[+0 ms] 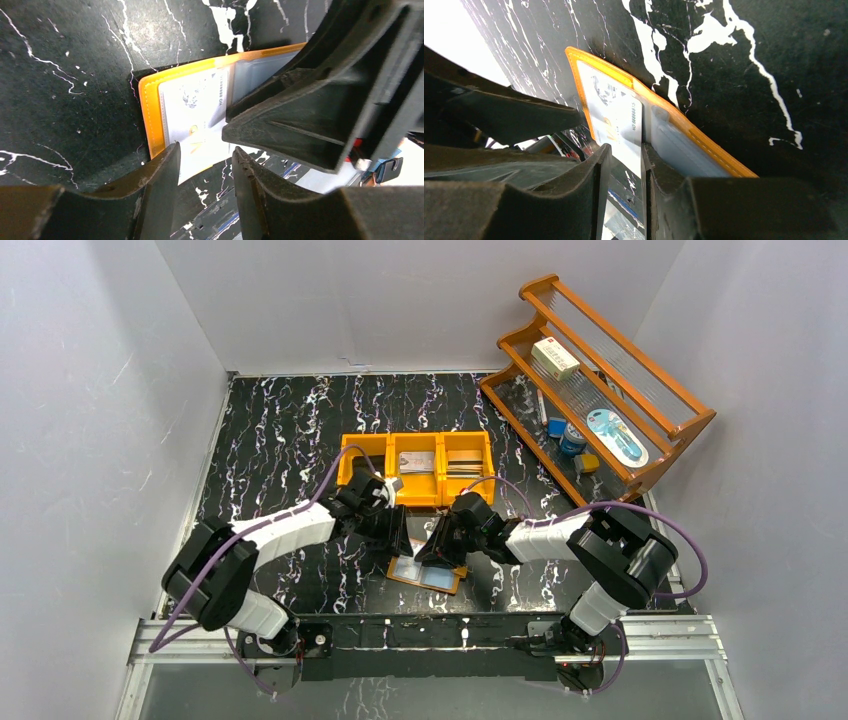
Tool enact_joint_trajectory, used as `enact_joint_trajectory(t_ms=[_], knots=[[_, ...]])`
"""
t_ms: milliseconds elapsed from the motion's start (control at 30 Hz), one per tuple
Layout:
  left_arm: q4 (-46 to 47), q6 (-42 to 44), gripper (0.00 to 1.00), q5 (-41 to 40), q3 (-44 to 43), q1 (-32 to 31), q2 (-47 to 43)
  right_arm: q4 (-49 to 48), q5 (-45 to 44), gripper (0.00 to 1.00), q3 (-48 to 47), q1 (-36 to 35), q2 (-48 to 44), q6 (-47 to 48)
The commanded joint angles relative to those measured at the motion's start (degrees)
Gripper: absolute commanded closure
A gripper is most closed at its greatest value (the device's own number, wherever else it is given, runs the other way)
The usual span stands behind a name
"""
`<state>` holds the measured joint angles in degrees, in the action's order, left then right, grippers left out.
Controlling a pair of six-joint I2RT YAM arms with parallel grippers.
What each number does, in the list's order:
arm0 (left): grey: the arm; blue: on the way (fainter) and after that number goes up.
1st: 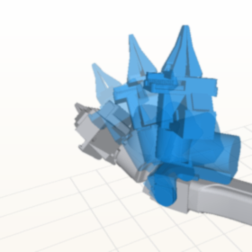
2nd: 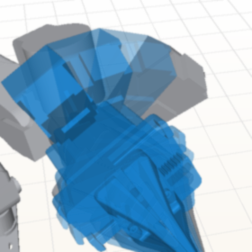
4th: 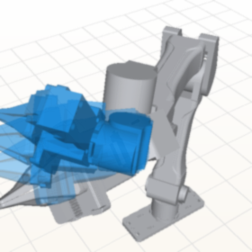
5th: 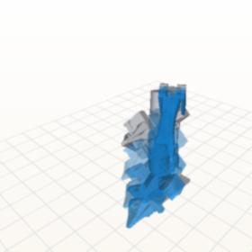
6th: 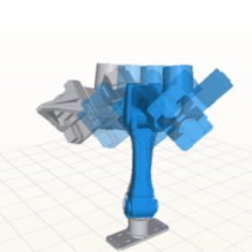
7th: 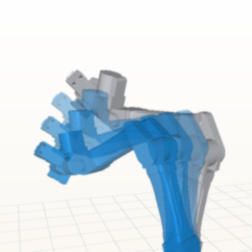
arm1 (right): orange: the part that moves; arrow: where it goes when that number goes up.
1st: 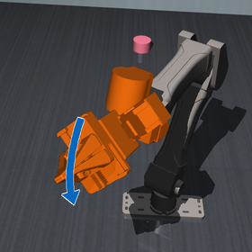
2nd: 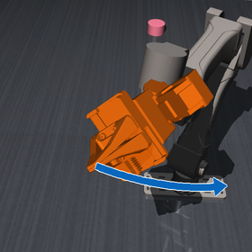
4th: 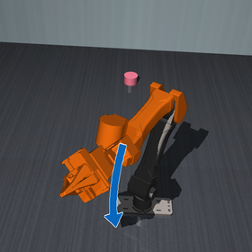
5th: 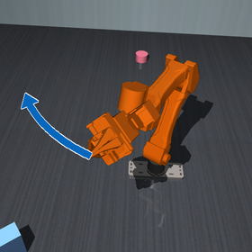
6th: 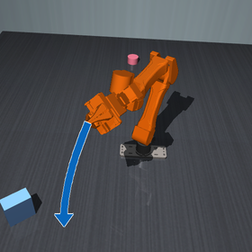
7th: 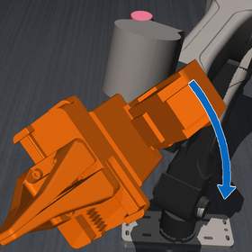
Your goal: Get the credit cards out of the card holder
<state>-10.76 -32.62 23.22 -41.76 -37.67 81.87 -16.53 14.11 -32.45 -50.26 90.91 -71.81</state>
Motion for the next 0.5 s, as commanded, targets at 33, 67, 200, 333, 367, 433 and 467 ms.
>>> enact_joint_trajectory(t_ms=[33,67,200,333,367,433,467], knots=[[0.13,-1.43,0.64,2.10,0.28,-0.56,3.06,4.61,-2.57,0.63,0.17,0.03,0.58,1.50],[0.13,-2.10,0.65,1.62,0.80,-0.64,3.30,4.69,-2.71,0.62,0.25,0.06,0.42,1.39],[-0.91,-3.66,0.69,-0.76,2.88,-0.64,3.20,6.26,-3.71,0.57,-0.08,0.00,-0.47,0.91],[-1.46,-3.87,0.70,-1.78,4.75,-0.74,1.86,10.16,-6.39,0.54,-1.70,-0.01,-2.38,1.56],[-1.61,-3.98,0.70,-2.07,5.05,-0.81,1.43,11.21,-7.24,0.52,-2.09,-0.01,-2.87,1.66],[-1.62,-4.17,0.70,-2.45,5.49,-0.83,0.84,11.37,-7.74,0.52,-2.11,0.01,-3.28,1.48],[-1.50,-4.33,0.71,-2.48,5.52,-0.83,0.46,11.05,-7.45,0.52,-2.15,0.06,-2.84,1.35]])
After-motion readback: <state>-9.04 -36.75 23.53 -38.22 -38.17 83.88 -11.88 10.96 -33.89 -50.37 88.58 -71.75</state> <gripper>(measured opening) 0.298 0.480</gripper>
